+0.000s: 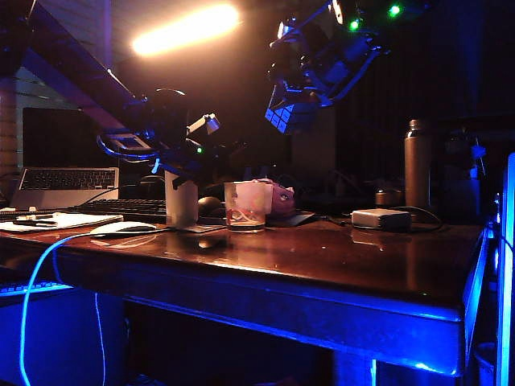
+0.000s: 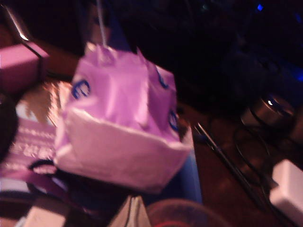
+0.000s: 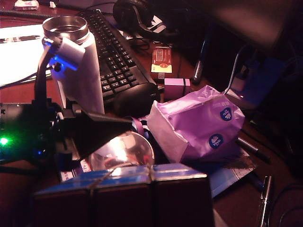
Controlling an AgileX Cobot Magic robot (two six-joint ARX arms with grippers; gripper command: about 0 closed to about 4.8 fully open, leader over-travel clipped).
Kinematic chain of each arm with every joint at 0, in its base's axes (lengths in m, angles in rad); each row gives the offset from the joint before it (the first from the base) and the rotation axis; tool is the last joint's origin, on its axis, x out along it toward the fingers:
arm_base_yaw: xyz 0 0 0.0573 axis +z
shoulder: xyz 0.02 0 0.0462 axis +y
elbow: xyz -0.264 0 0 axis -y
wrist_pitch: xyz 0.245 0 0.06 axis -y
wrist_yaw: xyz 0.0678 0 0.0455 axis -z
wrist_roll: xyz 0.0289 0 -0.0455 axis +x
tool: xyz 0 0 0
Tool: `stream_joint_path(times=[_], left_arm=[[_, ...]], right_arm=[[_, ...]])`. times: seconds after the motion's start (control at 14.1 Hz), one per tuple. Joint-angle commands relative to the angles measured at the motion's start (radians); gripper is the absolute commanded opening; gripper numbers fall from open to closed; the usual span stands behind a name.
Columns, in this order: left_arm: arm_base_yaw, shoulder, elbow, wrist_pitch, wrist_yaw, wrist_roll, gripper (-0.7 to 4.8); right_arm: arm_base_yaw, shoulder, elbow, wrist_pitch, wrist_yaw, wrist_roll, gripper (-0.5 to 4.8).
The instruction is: Stack the Rubik's Cube on top of the glass cup.
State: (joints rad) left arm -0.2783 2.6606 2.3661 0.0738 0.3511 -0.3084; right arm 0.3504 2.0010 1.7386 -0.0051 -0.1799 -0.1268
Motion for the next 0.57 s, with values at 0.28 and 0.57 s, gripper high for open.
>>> stream_joint_path(times=[0.28, 0.57], left_arm=[[-0.011, 0.000, 0.000, -0.137, 0.170, 0.015, -0.03], [-0.056, 0.000, -0.001, -0.224, 0.188, 0.141, -0.03]], right_arm=[[0.001, -0.014, 0.006, 0.032, -0.002, 0.004, 3.05], [0.001, -0.014, 0.006, 0.032, 0.000, 0.003, 3.05]])
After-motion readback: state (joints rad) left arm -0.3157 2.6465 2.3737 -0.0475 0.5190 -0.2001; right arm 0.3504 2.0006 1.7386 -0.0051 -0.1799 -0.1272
